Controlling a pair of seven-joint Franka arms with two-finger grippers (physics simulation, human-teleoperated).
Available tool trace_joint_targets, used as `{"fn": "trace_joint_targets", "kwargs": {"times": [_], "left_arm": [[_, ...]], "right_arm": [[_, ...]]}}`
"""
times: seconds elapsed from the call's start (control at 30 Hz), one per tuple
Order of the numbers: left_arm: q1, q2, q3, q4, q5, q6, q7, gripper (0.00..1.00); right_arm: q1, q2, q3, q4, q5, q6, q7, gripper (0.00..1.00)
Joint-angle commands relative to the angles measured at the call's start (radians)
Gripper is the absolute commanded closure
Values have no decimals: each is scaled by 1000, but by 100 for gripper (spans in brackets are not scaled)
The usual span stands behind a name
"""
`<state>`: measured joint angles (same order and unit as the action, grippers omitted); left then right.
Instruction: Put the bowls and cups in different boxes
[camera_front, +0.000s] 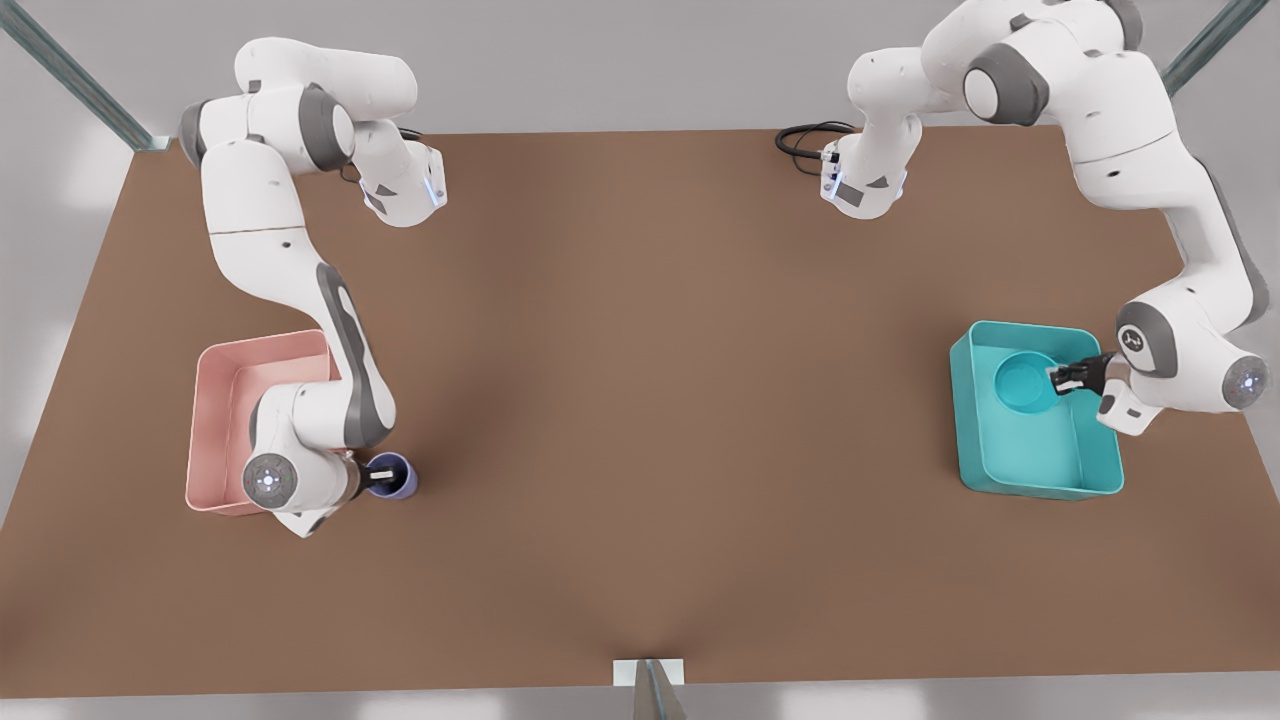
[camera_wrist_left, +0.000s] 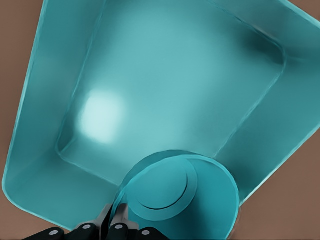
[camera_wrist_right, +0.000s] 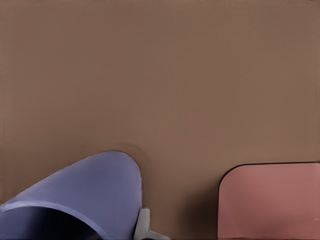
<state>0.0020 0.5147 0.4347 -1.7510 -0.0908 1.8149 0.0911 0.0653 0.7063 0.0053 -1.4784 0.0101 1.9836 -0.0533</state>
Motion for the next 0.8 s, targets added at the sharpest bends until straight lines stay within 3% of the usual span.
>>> {"fn": "trace_joint_targets", "kwargs": {"times": [0.0, 0.07, 0.17, 0.2, 0.27, 0.3, 0.37, 0.4, 0.47, 0.5, 0.73, 0.77], "left_arm": [[4, 31, 1, -21, 11, 219, 147, 79], [15, 47, 1, -22, 11, 262, 148, 79], [18, 61, -1, -25, 9, 268, 148, 79], [18, 61, -1, -25, -24, 268, 148, 46], [20, 56, -5, -24, -26, 265, 153, 4], [24, 24, -5, -18, -23, 241, 170, 0], [4, -162, -8, 10, 75, 32, 104, 0], [-25, -257, -101, 34, 129, -58, 18, 0], [-2, -277, -392, 278, 163, -344, -136, 0], [-5, -271, -453, 392, 160, -440, -137, 0], [-28, -271, -522, 436, 203, -548, -145, 0], [-28, -271, -521, 436, 203, -548, -145, 0]], "right_arm": [[-2, -42, 1, 10, 27, -100, -74, 79], [-19, -149, -1, 18, 38, -256, -190, 79], [-179, -304, -10, -46, 21, -457, -466, 79], [-246, -309, -11, -46, -18, -453, -552, 79], [-315, -292, -16, -48, -74, -378, -632, 79], [-340, -255, -19, -48, -81, -347, -654, 79], [-357, -202, -19, -65, -79, -226, -668, 79], [-355, -179, -19, -65, -79, -143, -668, 79], [-346, -134, -13, -62, -79, -3, -668, 79], [-343, -116, -10, -60, -79, 40, -668, 79], [-318, -44, -7, -63, -65, 78, -651, 79], [-318, -44, -7, -63, -61, 69, -649, 35]]}}
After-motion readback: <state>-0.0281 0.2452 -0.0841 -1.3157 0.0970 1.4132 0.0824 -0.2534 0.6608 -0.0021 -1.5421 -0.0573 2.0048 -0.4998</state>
